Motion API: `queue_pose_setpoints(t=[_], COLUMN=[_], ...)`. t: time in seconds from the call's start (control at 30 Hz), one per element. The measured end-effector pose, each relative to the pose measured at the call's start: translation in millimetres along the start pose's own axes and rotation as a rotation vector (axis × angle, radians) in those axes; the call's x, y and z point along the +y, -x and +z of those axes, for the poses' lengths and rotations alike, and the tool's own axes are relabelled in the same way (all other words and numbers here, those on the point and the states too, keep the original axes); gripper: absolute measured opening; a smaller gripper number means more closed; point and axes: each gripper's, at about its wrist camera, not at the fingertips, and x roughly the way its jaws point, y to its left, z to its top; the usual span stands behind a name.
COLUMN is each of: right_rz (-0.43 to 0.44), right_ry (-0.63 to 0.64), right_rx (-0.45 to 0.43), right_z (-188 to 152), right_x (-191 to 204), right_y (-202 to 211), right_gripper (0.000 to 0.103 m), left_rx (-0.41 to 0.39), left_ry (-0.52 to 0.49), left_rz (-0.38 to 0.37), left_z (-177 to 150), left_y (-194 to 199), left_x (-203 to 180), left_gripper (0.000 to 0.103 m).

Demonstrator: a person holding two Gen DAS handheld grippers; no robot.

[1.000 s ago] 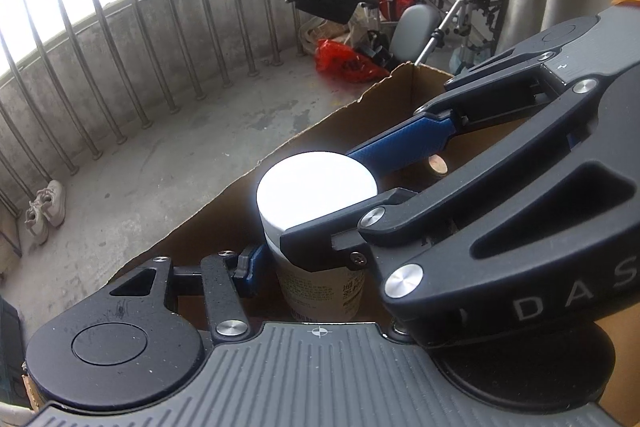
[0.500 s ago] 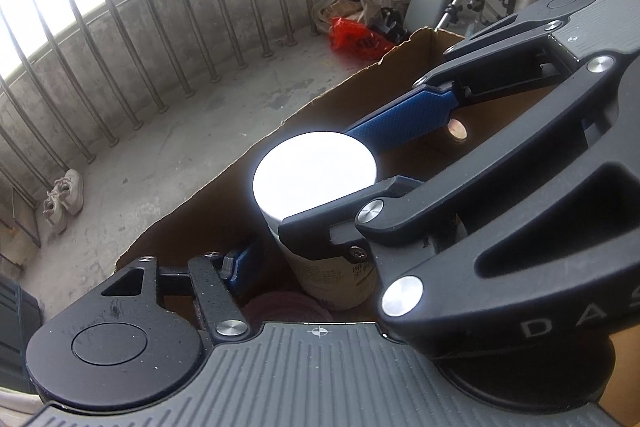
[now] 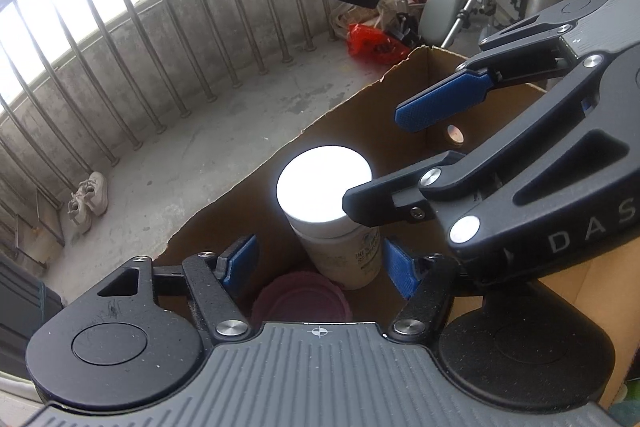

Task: Organize rigid objects
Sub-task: 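Carry the white bottle into the box and lower it, then open the right gripper and move it back toward the small bottles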

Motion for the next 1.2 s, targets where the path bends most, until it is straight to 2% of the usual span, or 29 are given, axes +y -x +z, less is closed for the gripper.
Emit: queue_pose_setpoints(t=[0.13, 0.2, 0.33, 0.43, 0.57, 0.7, 0.83, 0.93, 1.0, 1.1, 1.2], right_rz=[-0.005, 0.000, 0.041, 0.025, 0.016, 0.005, 0.005, -0.003, -0.014, 0.019, 0.046], right_ry=[-0.039, -0.065, -0.153, -0.173, -0.140, -0.112, -0.106, -0.117, -0.136, -0.181, -0.201], right_rx=[-0.037, -0.068, -0.121, -0.119, -0.135, -0.127, -0.112, -0.127, -0.147, -0.140, -0.121], right_z=[0.6, 0.1, -10.1, -21.4, -46.5, -76.3, -107.6, -129.9, -147.3, -169.7, -185.4], right_x=[-5.7, -10.4, -19.2, -20.8, -14.8, -9.3, -6.5, -7.5, -9.6, -14.2, -14.7], right_y=[30.5, 52.7, 95.6, 124.2, 159.7, 178.9, 187.8, 191.3, 192.8, 187.2, 176.7], right_gripper=[0.066, 0.066, 0.066, 0.066, 0.066, 0.066, 0.066, 0.064, 0.063, 0.059, 0.056], left_rx=[-0.008, -0.037, -0.113, -0.175, -0.239, -0.256, -0.288, -0.285, -0.272, -0.262, -0.276], left_ry=[-0.007, -0.015, -0.022, -0.002, 0.069, 0.095, 0.053, 0.086, 0.113, 0.111, 0.102], left_rz=[0.054, 0.088, 0.103, 0.060, -0.042, -0.136, -0.155, -0.166, -0.179, -0.165, -0.159], left_z=[-5.9, -10.0, -20.9, -36.3, -66.5, -96.0, -114.8, -126.4, -132.6, -135.9, -142.0], left_y=[31.1, 55.8, 103.4, 138.4, 162.8, 159.0, 140.6, 124.3, 113.5, 97.6, 93.3], left_x=[-7.5, -16.4, -40.7, -65.4, -94.6, -123.1, -147.3, -157.5, -158.6, -158.8, -161.7], left_gripper=[0.069, 0.069, 0.070, 0.071, 0.070, 0.063, 0.056, 0.049, 0.040, 0.028, 0.028])
